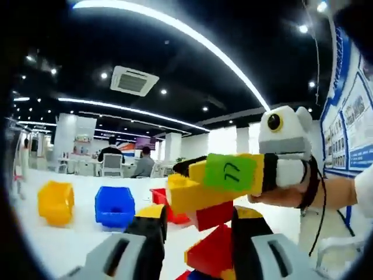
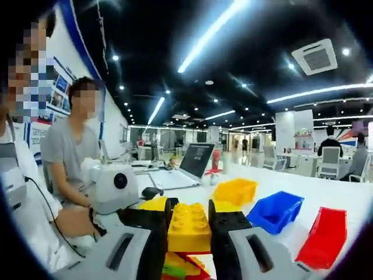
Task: Take apart the toy blocks one by one and place each separated block into its matching bin, sorting the blocks by their type until all the connected pieces are disassembled and separated into the correct bins
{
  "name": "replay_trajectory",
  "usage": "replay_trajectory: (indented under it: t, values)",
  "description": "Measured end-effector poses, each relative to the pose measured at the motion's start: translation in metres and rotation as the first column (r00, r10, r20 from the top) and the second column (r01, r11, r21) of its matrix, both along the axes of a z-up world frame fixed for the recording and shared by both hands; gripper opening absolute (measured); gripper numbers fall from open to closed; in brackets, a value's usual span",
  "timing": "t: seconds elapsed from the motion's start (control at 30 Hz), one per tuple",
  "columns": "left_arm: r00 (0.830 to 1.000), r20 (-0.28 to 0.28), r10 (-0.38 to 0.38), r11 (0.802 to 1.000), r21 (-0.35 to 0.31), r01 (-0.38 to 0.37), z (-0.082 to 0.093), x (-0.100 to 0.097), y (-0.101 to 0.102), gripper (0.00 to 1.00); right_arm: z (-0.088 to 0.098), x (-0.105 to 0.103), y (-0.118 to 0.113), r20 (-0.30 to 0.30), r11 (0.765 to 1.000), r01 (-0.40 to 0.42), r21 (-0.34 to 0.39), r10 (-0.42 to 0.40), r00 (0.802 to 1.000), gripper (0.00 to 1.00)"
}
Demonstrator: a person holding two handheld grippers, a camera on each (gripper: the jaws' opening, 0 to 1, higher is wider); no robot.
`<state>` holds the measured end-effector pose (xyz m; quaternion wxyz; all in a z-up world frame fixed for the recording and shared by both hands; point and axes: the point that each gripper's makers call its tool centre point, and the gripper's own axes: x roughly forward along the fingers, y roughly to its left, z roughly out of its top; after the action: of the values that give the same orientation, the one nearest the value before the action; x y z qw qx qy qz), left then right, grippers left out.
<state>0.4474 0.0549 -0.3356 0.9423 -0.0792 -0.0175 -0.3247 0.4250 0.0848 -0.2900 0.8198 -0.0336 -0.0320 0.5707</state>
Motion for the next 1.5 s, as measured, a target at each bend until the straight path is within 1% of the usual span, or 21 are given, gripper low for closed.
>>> replay_trajectory:
  t: [0.03,0.13,0.17,0.23,0.33,0.4,0.5,0.53,0.57,0.63,0.77,0.83,0.87,0.9,0.93,0.97,1.03,1.07,1.13,1.33,1.5]
  values:
    - [1.000,-0.017,0.013,1.000,-0.026,-0.013,0.002,0.001,0.001,0.42,0.003,0.003,-0.001,0.006,0.999,0.033,0.013,-0.033,0.999,0.27]
    - [0.998,0.030,0.055,0.998,-0.014,-0.055,0.009,0.000,0.003,0.32,0.002,0.003,0.002,0.008,0.998,0.057,0.017,-0.058,0.998,0.27]
    - [0.997,0.036,0.070,0.998,0.002,-0.070,0.009,-0.002,0.002,0.31,0.000,0.002,0.003,-0.005,0.997,0.070,0.018,-0.070,0.998,0.27]
    - [0.983,0.117,0.143,0.986,0.071,-0.152,0.011,0.003,0.009,0.29,-0.002,0.003,0.006,0.005,0.996,0.087,-0.005,-0.087,0.996,0.27]
    - [0.974,0.174,0.142,0.979,0.118,-0.164,0.012,0.000,0.011,0.28,-0.015,0.008,0.004,-0.043,0.986,0.137,-0.096,-0.142,0.989,0.28]
    - [0.958,0.229,0.173,0.962,0.170,-0.214,0.016,-0.002,0.013,0.28,-0.012,0.009,0.007,-0.041,0.986,0.141,-0.086,-0.145,0.989,0.29]
    - [0.957,0.237,0.166,0.954,0.208,-0.217,0.017,-0.004,0.011,0.27,-0.014,0.008,0.007,-0.101,0.983,0.154,-0.102,-0.164,0.981,0.28]
    - [0.957,0.233,0.175,0.951,0.212,-0.226,0.016,-0.004,0.012,0.27,-0.014,0.008,0.009,-0.091,0.982,0.156,-0.106,-0.166,0.982,0.28]
    - [0.961,0.215,0.176,0.954,0.204,-0.220,0.015,-0.004,0.012,0.27,-0.015,0.008,0.008,-0.085,0.980,0.157,-0.125,-0.168,0.982,0.28]
    - [0.982,0.155,0.109,0.979,0.153,-0.133,0.012,-0.007,0.009,0.26,-0.012,0.005,0.008,-0.165,0.986,0.129,-0.109,-0.146,0.976,0.27]
    - [0.979,0.193,0.058,0.984,0.152,-0.089,0.018,-0.012,0.011,0.26,-0.005,0.003,0.008,-0.281,0.997,0.061,-0.052,-0.073,0.957,0.27]
    - [0.980,0.196,0.033,0.986,0.156,-0.064,0.019,-0.014,0.012,0.26,-0.001,0.006,0.005,-0.372,0.999,0.033,0.001,-0.030,0.928,0.27]
    - [0.989,0.117,-0.086,0.996,0.030,0.083,0.021,-0.024,0.000,0.26,-0.002,0.000,0.005,-0.421,0.999,-0.035,0.006,0.034,0.907,0.27]
    - [0.989,0.112,-0.101,0.995,0.018,0.100,0.020,-0.022,0.001,0.26,0.000,0.000,0.004,-0.454,0.998,-0.047,0.032,0.057,0.889,0.27]
    - [0.986,0.164,-0.035,0.993,0.116,0.016,0.017,-0.015,0.012,0.26,0.000,0.005,0.004,-0.432,0.999,-0.042,0.026,0.049,0.900,0.27]
    - [0.982,0.185,-0.021,0.991,0.131,-0.003,0.020,-0.014,0.014,0.26,-0.001,0.004,0.004,-0.429,0.999,-0.035,0.019,0.040,0.903,0.27]
    - [0.984,0.176,-0.031,0.995,0.094,0.015,0.022,-0.017,0.012,0.26,0.004,0.007,0.004,-0.364,1.000,-0.016,0.018,0.021,0.931,0.27]
    - [0.981,0.191,-0.012,0.994,0.107,-0.009,0.024,-0.015,0.015,0.26,0.004,0.010,0.003,-0.297,1.000,0.002,-0.018,-0.007,0.955,0.27]
    - [0.981,0.193,-0.007,0.993,0.115,-0.015,0.024,-0.015,0.016,0.26,0.002,0.011,0.004,-0.198,0.997,0.030,-0.075,-0.044,0.979,0.27]
    - [0.991,0.133,-0.021,0.993,0.117,0.005,0.011,-0.014,0.015,0.27,0.004,0.022,0.002,-0.182,0.993,0.076,-0.088,-0.091,0.979,0.27]
    - [0.993,0.102,-0.050,0.993,0.115,0.038,0.006,-0.016,0.013,0.27,0.008,0.055,0.000,-0.194,0.987,0.125,-0.097,-0.142,0.971,0.27]
